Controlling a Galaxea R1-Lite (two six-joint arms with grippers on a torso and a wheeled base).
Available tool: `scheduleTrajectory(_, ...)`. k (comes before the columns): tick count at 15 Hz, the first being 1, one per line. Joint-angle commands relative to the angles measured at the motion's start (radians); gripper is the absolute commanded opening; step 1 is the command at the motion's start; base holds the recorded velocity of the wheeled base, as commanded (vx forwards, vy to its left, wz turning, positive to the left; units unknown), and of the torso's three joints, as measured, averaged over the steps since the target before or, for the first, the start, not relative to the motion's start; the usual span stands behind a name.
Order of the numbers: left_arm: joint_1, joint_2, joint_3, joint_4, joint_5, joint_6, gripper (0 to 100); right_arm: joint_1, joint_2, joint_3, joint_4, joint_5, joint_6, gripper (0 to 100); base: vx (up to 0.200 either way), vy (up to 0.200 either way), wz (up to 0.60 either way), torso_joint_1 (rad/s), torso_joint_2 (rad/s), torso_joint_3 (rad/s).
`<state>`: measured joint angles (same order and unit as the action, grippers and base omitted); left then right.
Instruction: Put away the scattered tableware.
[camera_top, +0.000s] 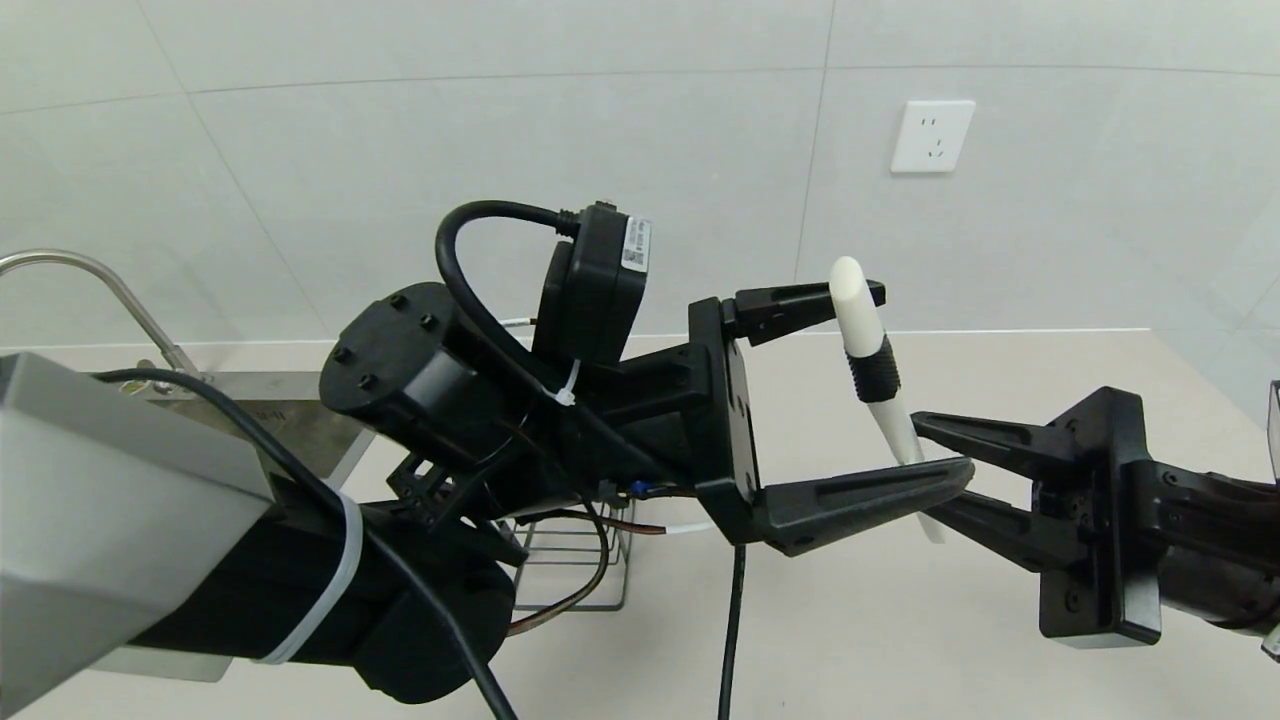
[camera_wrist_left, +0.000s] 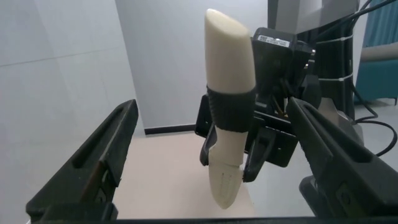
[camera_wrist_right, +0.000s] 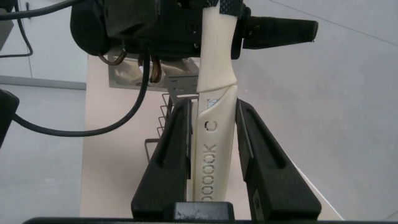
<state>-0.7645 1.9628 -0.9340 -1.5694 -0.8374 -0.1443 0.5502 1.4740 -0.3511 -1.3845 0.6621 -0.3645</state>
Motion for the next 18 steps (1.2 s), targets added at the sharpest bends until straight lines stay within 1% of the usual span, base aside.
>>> scheduleTrajectory(1, -0.001, -0.005, -0.002, -0.001, 0.001, 0.000, 100, 0.000, -0.004, 0.001, -0.001, 0.001, -0.001, 0, 0.000, 0.000, 0.00, 0.000, 0.00, 0.000)
scheduleTrajectory(3, -0.001, -0.007, -0.002, -0.001, 0.000, 0.000, 100, 0.000, -0.004, 0.001, -0.001, 0.001, -0.001, 0, 0.000, 0.000, 0.00, 0.000, 0.00, 0.000)
scheduleTrajectory(4, -0.003, -0.005, -0.005, -0.001, 0.000, 0.000, 0, 0.000, -0.004, 0.001, -0.001, 0.001, -0.001, 0, 0.000, 0.000, 0.00, 0.000, 0.00, 0.000)
scheduleTrajectory(9, -0.004, -0.005, -0.003, -0.001, 0.001, 0.005, 0, -0.001, -0.004, 0.003, -0.002, -0.001, -0.004, 0, 0.000, 0.000, 0.00, 0.000, 0.00, 0.000)
scheduleTrajectory(10, -0.004, -0.005, -0.003, -0.001, 0.001, 0.005, 0, -0.001, -0.004, 0.003, -0.002, -0.001, -0.004, 100, 0.000, 0.000, 0.00, 0.000, 0.00, 0.000)
scheduleTrajectory(12, -0.003, -0.005, -0.002, -0.001, 0.003, 0.009, 0, -0.001, -0.006, 0.050, -0.001, -0.003, -0.037, 100, 0.000, 0.000, 0.00, 0.000, 0.00, 0.000)
scheduleTrajectory(14, -0.003, -0.007, 0.004, -0.001, 0.017, 0.009, 0, -0.001, -0.029, 0.072, -0.001, -0.003, -0.044, 100, 0.000, 0.000, 0.00, 0.000, 0.00, 0.000)
scheduleTrajectory(16, 0.002, -0.016, 0.015, -0.001, 0.061, 0.011, 0, -0.012, -0.074, 0.103, 0.004, -0.004, -0.042, 100, 0.000, 0.000, 0.00, 0.000, 0.00, 0.000)
scheduleTrajectory(17, 0.011, -0.036, 0.027, -0.001, 0.072, 0.009, 0, -0.035, -0.112, 0.152, 0.007, -0.004, -0.045, 100, 0.000, 0.000, 0.00, 0.000, 0.00, 0.000)
scheduleTrajectory(18, 0.034, -0.056, 0.037, -0.001, 0.072, 0.011, 0, -0.064, -0.147, 0.185, 0.007, -0.004, -0.047, 100, 0.000, 0.000, 0.00, 0.000, 0.00, 0.000)
